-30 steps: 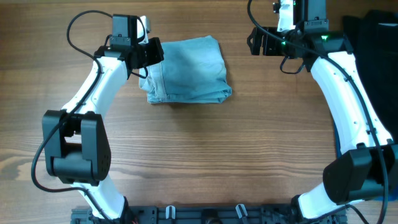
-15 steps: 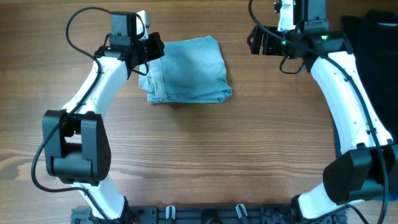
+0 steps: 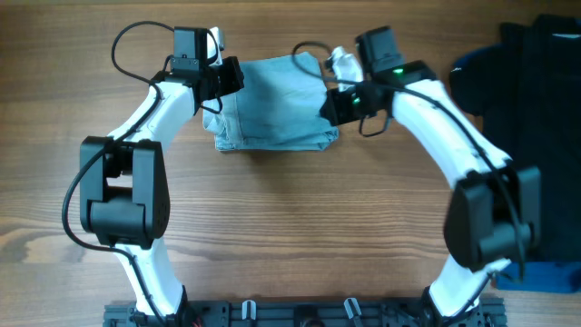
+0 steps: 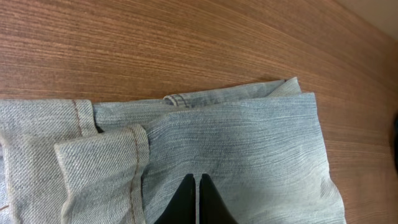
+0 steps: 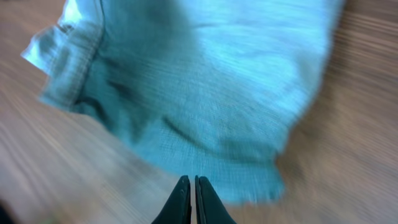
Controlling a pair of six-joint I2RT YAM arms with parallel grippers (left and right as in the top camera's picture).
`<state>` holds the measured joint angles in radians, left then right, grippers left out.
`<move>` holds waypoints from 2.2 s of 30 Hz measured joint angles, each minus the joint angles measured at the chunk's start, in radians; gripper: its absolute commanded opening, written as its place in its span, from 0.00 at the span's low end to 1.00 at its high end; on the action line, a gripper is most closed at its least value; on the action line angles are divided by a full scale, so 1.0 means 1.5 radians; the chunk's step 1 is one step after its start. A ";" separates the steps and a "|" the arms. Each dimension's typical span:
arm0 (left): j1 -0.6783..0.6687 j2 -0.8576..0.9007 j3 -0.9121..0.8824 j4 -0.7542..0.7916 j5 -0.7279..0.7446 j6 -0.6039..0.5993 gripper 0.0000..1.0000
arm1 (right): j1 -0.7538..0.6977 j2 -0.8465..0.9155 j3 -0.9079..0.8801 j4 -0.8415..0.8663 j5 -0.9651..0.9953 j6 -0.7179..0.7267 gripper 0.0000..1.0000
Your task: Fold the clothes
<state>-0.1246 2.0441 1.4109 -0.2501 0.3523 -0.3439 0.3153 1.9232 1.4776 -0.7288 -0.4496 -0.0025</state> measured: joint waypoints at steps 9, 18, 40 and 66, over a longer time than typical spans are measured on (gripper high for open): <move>-0.001 0.023 0.000 0.008 -0.021 0.000 0.04 | 0.007 0.154 0.000 0.037 -0.008 -0.049 0.05; -0.007 0.073 -0.004 0.148 -0.065 0.000 0.04 | 0.007 0.161 0.016 -0.028 0.000 -0.015 0.04; -0.001 0.019 0.012 -0.294 0.030 0.024 0.04 | 0.002 0.237 0.061 0.379 0.248 -0.014 0.08; -0.014 0.007 0.023 0.002 -0.083 0.056 0.04 | -0.001 -0.051 -0.183 0.147 0.161 0.084 0.07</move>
<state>-0.1452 2.0541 1.4448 -0.2478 0.2283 -0.2604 0.3134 1.8473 1.2026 -0.5087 -0.2085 0.1230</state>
